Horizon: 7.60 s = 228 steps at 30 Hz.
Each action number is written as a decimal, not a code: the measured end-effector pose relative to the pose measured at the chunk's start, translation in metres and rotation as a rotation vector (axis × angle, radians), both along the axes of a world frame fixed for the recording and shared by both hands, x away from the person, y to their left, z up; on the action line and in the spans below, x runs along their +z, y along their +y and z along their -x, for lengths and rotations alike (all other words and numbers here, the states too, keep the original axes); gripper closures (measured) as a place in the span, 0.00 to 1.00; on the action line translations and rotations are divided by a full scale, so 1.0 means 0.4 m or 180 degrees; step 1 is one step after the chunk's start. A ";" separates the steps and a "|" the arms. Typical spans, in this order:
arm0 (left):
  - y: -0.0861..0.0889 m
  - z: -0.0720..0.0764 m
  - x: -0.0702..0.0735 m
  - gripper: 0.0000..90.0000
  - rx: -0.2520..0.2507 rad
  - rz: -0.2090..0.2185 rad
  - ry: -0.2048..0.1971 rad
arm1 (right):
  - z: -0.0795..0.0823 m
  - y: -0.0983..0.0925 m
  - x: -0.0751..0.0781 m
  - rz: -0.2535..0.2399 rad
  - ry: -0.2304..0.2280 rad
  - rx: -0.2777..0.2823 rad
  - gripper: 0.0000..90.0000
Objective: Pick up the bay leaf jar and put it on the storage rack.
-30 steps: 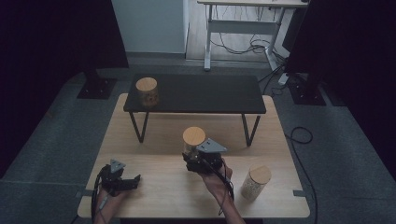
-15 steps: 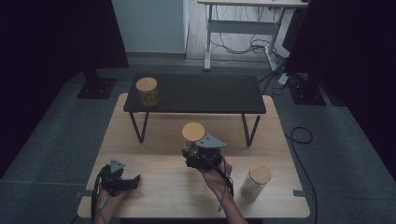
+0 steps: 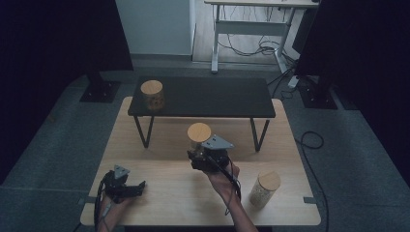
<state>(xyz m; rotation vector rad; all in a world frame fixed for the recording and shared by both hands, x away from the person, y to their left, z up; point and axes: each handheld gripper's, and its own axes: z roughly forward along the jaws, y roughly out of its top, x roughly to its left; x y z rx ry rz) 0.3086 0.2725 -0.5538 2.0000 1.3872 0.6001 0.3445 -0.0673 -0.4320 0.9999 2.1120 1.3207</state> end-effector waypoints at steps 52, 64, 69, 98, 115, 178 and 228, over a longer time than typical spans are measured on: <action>0.000 -0.001 -0.001 0.02 -0.0001 0.0005 -0.0010 | -0.066 0.009 0.079 0.0019 0.0038 -0.0082 0.28; 0.000 -0.001 -0.001 0.02 -0.0002 0.0006 -0.0009 | -0.080 0.019 0.095 0.0025 0.0035 -0.0076 0.28; 0.000 -0.002 -0.001 0.02 -0.0006 0.0005 -0.0008 | -0.087 0.021 0.102 0.0035 0.0045 -0.0072 0.28; 0.000 -0.002 -0.001 0.02 -0.0013 0.0003 -0.0007 | -0.119 0.026 0.159 0.0046 0.0089 -0.0069 0.28; 0.001 -0.002 -0.001 0.02 -0.0017 0.0003 -0.0007 | -0.138 0.032 0.205 0.0016 0.0103 -0.0059 0.28; 0.001 -0.003 -0.001 0.02 -0.0020 0.0004 -0.0007 | -0.195 0.035 0.295 0.0077 -0.0083 -0.0244 0.28; 0.000 -0.003 0.000 0.02 -0.0023 0.0008 -0.0002 | -0.314 0.026 0.274 -0.0104 -0.0076 -0.0333 0.28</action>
